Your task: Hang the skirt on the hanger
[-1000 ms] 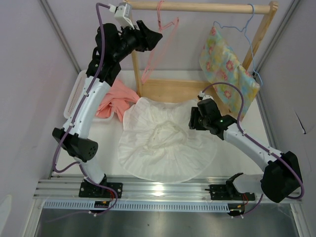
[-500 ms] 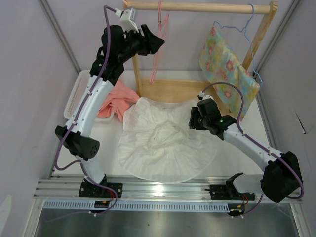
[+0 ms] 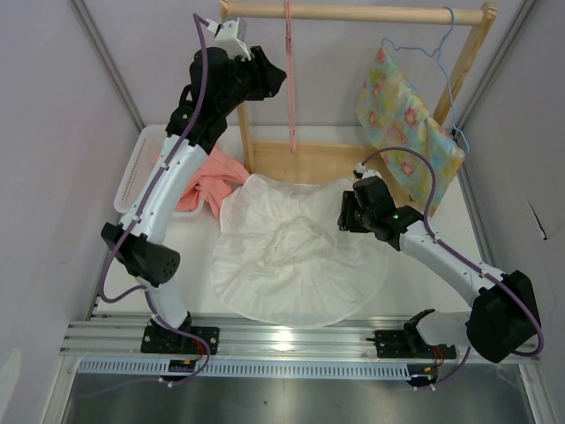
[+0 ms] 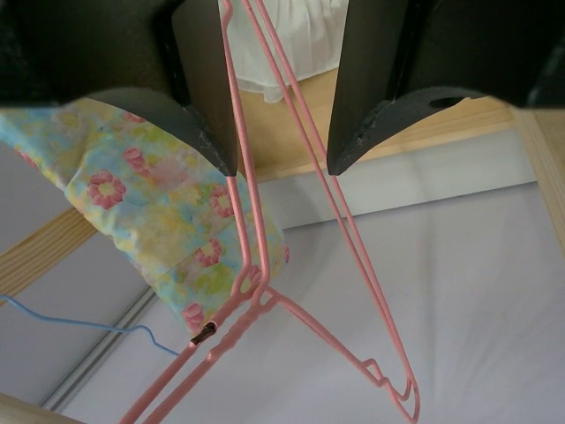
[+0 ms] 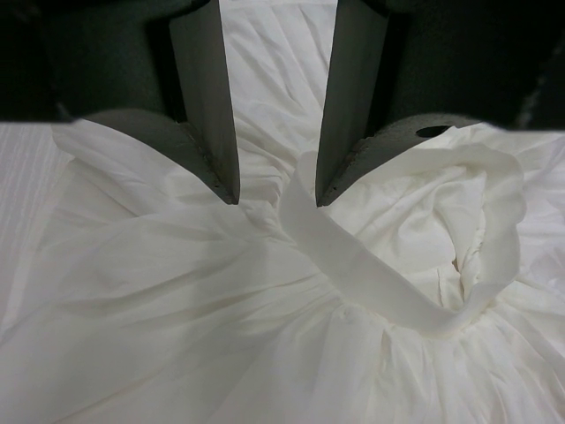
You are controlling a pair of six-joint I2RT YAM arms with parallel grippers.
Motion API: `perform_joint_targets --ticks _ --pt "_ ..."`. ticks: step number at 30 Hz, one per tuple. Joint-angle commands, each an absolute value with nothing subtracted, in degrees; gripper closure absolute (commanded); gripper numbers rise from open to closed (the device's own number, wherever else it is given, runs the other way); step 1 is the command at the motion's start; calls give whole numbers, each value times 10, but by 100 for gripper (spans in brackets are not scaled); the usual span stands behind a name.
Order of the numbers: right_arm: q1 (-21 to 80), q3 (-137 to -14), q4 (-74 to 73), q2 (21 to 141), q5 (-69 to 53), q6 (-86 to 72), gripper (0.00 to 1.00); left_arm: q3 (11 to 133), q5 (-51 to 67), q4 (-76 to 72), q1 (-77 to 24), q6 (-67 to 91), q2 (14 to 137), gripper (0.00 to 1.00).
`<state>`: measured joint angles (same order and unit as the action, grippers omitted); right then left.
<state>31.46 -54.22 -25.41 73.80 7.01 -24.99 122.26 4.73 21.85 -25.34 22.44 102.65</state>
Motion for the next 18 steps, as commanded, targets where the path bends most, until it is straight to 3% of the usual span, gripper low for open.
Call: perform_joint_targets --ticks 1,18 --pt "312 -539 -244 728 73 -250 55 1251 35 215 -258 210 1032 50" --pt "308 -535 -250 724 75 -246 55 1269 43 214 -268 215 1055 51"
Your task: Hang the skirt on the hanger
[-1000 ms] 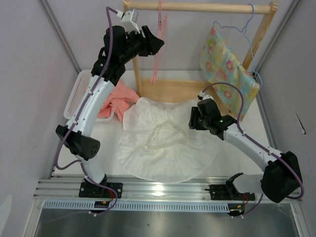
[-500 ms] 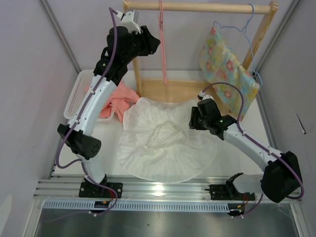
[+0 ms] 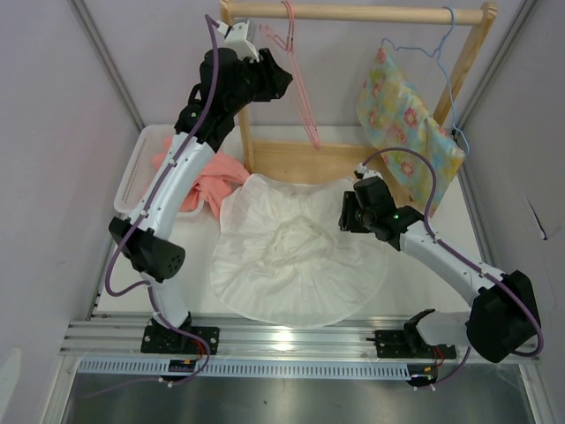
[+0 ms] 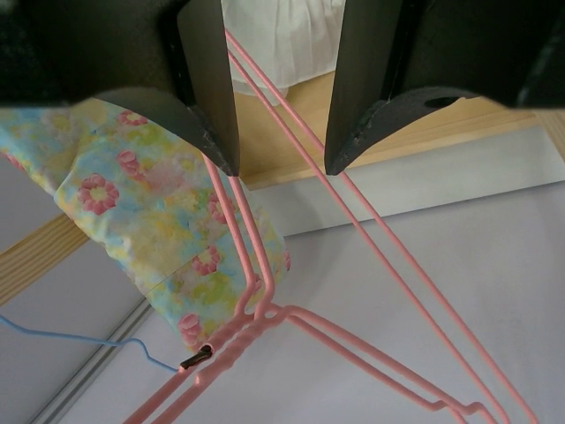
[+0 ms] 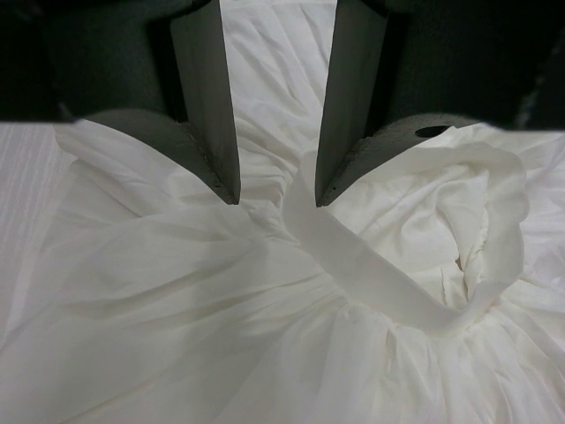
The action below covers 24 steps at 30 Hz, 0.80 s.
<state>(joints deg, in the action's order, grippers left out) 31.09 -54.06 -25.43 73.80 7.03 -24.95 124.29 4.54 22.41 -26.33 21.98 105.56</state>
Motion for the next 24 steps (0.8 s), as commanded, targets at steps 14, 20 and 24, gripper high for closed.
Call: perform_joint_targets --ticks 14,20,24 --pt "306 -531 -247 723 69 -245 55 1269 44 197 -284 217 1049 51" --pt "303 -529 -248 722 70 -245 55 1315 24 229 -290 220 1079 52" --pt "301 -528 -249 721 71 -243 55 1318 6 233 -293 220 1084 53"
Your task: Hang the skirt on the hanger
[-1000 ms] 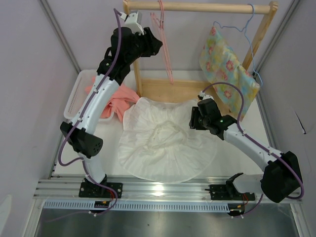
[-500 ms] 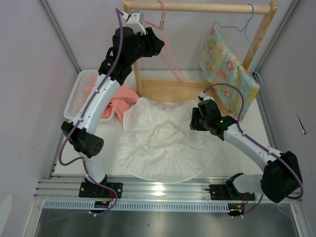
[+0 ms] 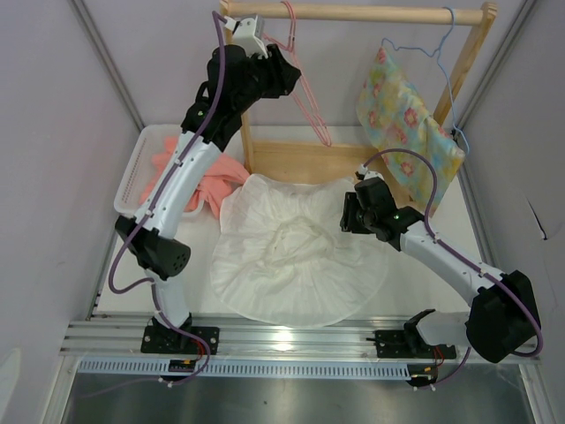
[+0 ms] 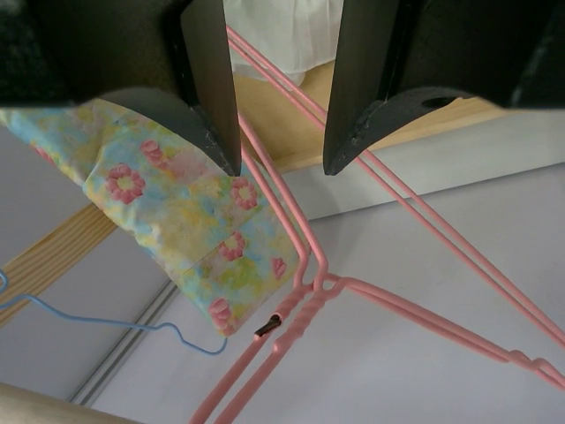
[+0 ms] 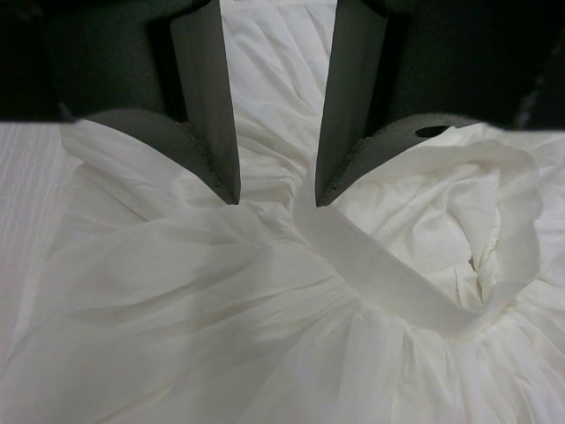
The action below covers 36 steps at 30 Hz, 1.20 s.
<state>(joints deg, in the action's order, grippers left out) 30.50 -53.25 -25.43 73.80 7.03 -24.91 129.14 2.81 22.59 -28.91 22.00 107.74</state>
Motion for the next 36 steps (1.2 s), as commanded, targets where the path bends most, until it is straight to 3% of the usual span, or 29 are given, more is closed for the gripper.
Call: perform_joint_targets --ticks 1,36 --pt "301 -527 -249 721 70 -243 55 1318 4 235 -293 219 1085 53" --pt "297 -523 -241 729 62 -245 55 1333 -136 290 -321 178 1082 63"
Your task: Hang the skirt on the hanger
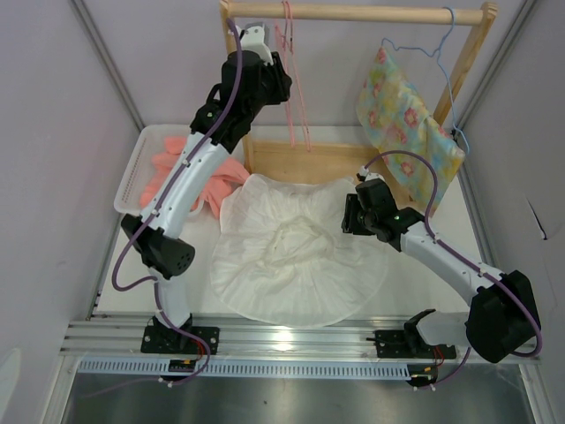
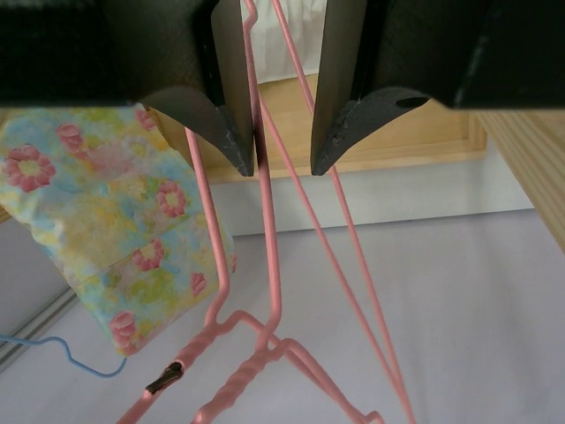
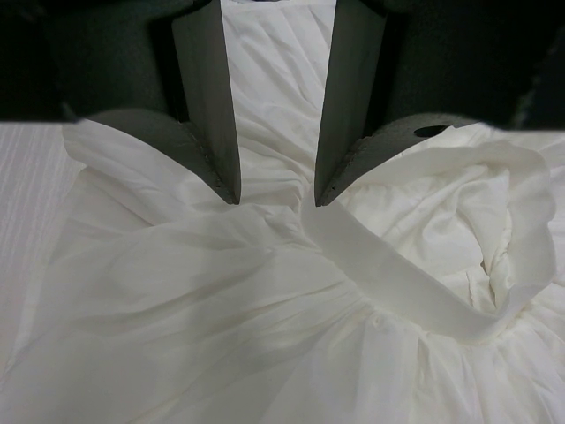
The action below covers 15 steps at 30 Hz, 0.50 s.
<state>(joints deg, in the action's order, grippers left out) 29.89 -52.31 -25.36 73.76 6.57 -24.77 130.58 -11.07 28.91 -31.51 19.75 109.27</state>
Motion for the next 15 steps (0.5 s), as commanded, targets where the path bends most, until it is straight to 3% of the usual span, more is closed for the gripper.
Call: perform_joint_targets --ticks 1,15 --pt "297 -523 -240 729 62 -246 55 1333 -139 291 -320 178 1082 63" --pt "294 -526 -246 732 67 -237 55 1374 -133 241 -320 131 1117 62"
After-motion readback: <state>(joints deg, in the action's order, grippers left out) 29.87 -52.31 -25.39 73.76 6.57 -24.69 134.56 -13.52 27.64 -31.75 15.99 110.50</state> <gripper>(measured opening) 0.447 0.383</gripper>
